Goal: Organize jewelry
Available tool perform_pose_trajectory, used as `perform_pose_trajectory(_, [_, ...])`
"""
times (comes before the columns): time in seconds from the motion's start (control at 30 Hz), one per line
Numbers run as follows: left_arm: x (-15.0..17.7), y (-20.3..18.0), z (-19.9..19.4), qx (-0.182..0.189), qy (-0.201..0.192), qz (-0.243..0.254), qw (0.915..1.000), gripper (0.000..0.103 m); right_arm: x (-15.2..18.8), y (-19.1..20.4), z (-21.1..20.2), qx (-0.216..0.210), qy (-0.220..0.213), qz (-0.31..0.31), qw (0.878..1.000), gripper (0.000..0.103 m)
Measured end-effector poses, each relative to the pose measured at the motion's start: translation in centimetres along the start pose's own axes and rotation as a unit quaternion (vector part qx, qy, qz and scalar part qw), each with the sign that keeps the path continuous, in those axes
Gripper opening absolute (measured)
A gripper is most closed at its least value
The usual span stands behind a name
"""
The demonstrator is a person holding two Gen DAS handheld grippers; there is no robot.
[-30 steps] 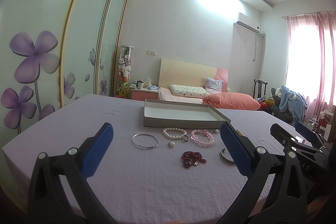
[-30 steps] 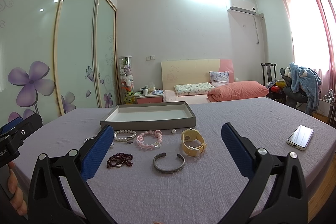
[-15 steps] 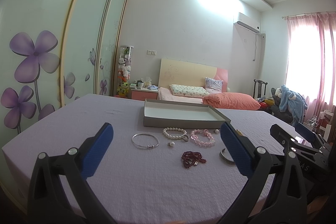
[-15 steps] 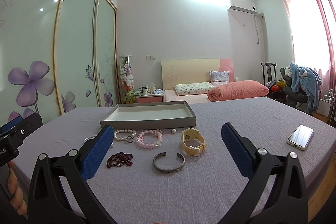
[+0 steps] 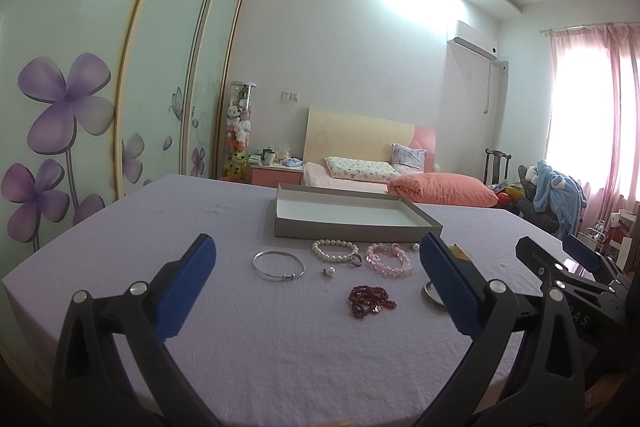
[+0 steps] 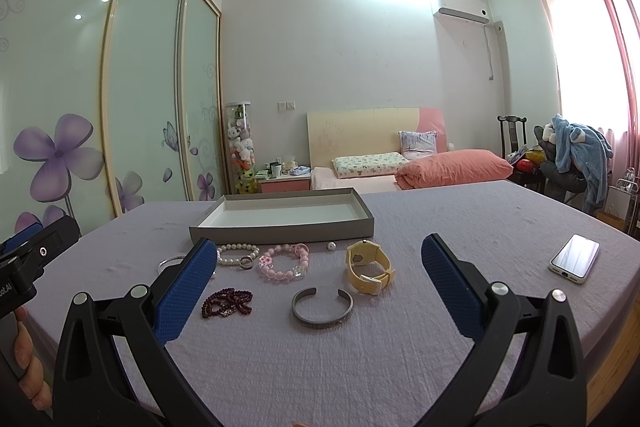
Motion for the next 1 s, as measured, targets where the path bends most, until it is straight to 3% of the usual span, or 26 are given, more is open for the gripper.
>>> perform_pose_trajectory(0.23, [0.1,1.0,1.7,-0.002,0.015,-0.004,0.9999,0.099,0.9,-0.4,1.6,0.003,0.029,0.009,1.0,0.101])
perform_pose_trajectory(0.4, [0.6,1.4,3.1,-0.009,0.038,-0.008,0.9992,0.099,1.8,-0.9,3.5,0.01,0.072,0.015,0.997,0.101])
perform_pose_trajectory(0.67, [1.6,2.6,7.2,-0.03,0.105,-0.005,0.994,0.099,4.4,-2.4,8.2,0.014,0.188,0.041,0.981,0.101])
perform_pose_trajectory(1.0, [2.6,4.1,12.1,-0.036,0.181,-0.015,0.9826,0.099,5.7,-2.2,11.2,0.043,0.26,0.028,0.964,0.101])
Point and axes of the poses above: each gripper's, at about its wrist camera, not at the fingertips, and z roughly the way its jaws point, y to its left, x to its underside, the point moved 9 cm from there along z, roughly the way its jaws point, and after that the axes turned 11 degrees about y, right-handed, at the moved point
